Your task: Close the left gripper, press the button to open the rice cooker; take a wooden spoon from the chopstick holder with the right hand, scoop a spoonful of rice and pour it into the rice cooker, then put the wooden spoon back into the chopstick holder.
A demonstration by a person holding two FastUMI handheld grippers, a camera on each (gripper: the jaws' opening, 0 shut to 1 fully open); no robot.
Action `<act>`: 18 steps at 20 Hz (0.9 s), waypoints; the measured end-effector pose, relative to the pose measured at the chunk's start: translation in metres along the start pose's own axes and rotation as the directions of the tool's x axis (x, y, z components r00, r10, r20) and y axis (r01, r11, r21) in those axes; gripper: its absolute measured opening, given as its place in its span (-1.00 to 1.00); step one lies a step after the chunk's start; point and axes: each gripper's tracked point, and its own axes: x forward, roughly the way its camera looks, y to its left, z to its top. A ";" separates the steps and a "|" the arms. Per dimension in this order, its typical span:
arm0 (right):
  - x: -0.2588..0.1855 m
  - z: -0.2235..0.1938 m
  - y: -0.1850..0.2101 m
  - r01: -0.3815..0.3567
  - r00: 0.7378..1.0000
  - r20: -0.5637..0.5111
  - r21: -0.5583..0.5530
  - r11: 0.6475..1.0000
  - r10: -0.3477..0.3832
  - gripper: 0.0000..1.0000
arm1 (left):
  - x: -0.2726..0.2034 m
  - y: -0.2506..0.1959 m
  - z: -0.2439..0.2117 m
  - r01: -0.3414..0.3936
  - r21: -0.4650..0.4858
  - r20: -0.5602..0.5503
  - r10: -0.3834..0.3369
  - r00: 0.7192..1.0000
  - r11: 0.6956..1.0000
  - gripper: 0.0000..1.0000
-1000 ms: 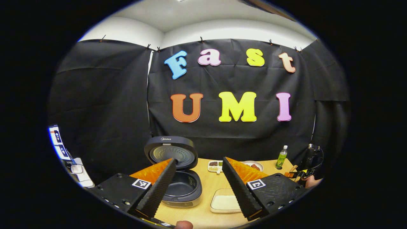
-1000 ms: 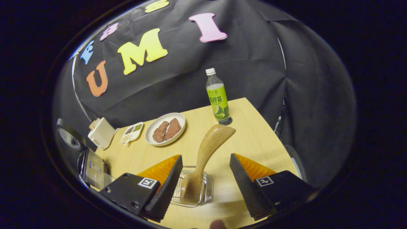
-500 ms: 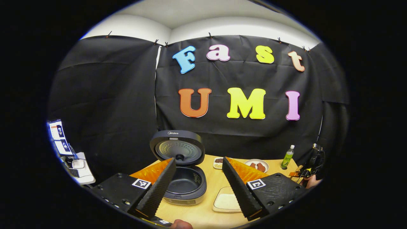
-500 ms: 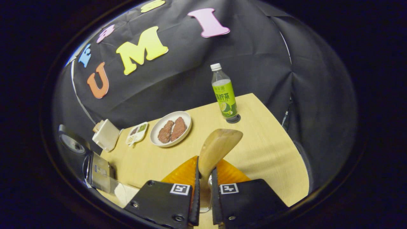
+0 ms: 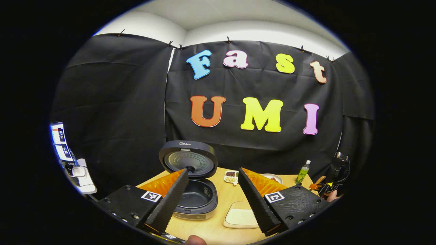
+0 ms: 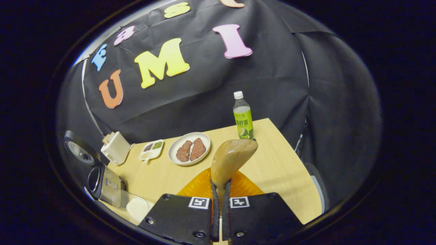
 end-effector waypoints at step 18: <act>-0.110 -0.032 0.188 -0.035 0.999 0.027 -0.035 0.999 0.036 -0.83 | -0.020 0.091 0.007 0.101 0.019 0.033 -0.102 0.994 0.995 0.89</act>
